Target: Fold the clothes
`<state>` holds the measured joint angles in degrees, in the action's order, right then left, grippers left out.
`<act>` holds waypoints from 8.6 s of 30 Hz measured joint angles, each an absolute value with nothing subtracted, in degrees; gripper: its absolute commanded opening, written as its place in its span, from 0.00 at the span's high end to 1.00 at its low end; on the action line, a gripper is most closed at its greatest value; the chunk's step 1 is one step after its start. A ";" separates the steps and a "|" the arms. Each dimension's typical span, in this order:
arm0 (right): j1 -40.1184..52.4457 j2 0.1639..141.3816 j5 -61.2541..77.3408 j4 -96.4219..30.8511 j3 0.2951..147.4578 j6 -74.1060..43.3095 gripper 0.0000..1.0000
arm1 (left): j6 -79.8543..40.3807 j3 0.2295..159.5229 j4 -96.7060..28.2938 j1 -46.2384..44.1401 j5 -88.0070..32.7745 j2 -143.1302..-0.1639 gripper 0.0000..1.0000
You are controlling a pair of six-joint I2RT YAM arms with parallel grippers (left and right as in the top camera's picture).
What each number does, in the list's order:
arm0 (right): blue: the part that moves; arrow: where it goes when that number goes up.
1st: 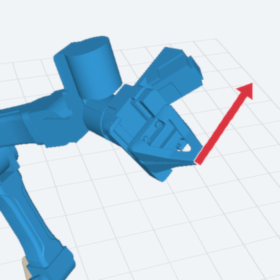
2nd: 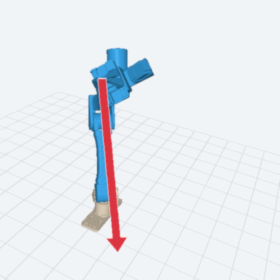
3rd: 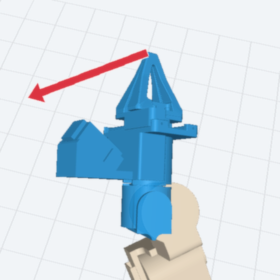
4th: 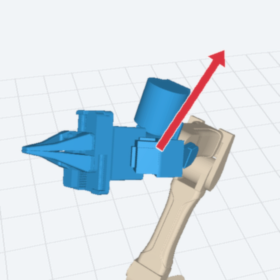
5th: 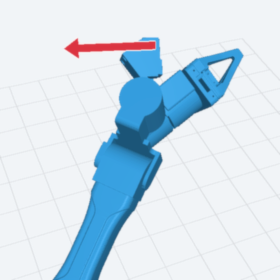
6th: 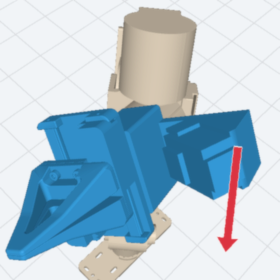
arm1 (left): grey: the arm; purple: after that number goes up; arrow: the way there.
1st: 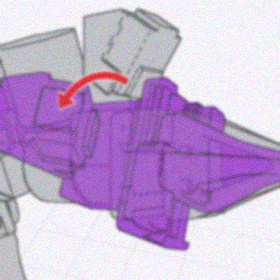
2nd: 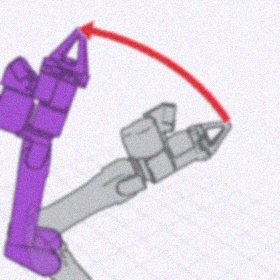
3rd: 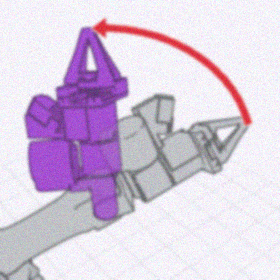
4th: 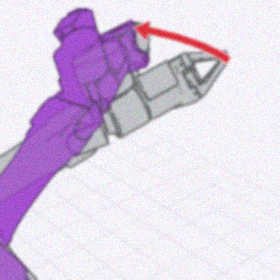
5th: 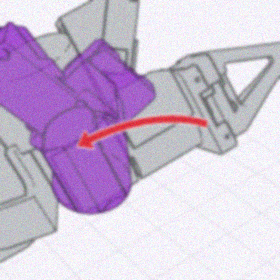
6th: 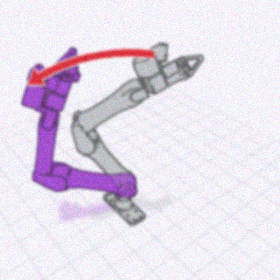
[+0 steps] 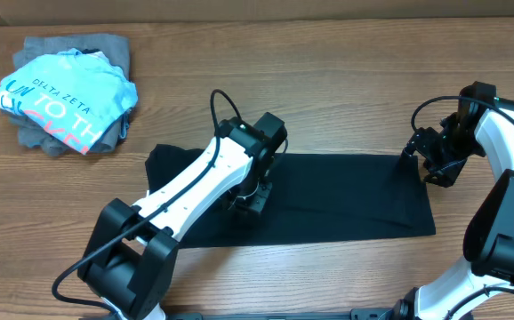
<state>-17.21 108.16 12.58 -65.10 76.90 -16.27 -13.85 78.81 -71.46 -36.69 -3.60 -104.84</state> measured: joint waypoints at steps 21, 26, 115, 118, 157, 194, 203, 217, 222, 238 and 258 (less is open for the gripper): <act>-17.21 108.16 12.56 -65.17 76.90 -16.27 0.24 | -19.62 78.81 -76.77 -40.05 0.80 -104.84 0.29; -17.21 108.16 12.53 -65.19 76.90 -16.27 0.23 | -23.81 78.61 -81.58 -35.53 5.89 -104.84 0.29; -21.67 94.48 19.79 -55.00 62.46 -13.45 0.53 | -29.43 45.45 -46.70 -6.92 4.49 -91.70 0.87; -19.40 94.50 20.58 -55.70 60.14 -13.02 0.52 | -29.43 45.45 -46.70 -5.19 4.14 -91.70 0.87; -14.57 98.28 19.62 -32.60 50.70 -14.87 0.68 | -29.43 45.34 -46.68 -5.10 4.29 -91.61 0.84; -15.90 99.18 24.38 -35.59 55.72 -13.67 0.63 | -29.43 45.34 -46.68 -5.10 4.32 -91.61 0.84; -16.03 99.29 21.34 -38.11 55.20 -13.87 0.70 | -29.43 45.34 -46.68 -5.10 4.32 -91.61 0.83; -16.03 99.94 28.64 -34.85 54.72 -13.54 0.80 | -29.41 45.34 -46.65 -5.10 4.32 -91.61 0.83; -16.03 99.94 28.99 -32.27 54.72 -13.65 0.65 | -29.43 45.34 -46.68 -5.10 4.32 -91.61 0.84; -15.68 102.04 27.03 -33.45 54.68 -13.63 0.77 | -29.43 45.34 -46.68 -5.08 4.32 -91.61 0.83; -17.17 103.39 28.75 -39.42 62.78 -12.78 0.92 | -29.41 45.34 -46.68 -5.08 4.49 -91.61 0.83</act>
<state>-17.17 103.39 28.75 -39.42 62.78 -12.78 -29.41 45.34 -46.68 -5.08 4.49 -91.61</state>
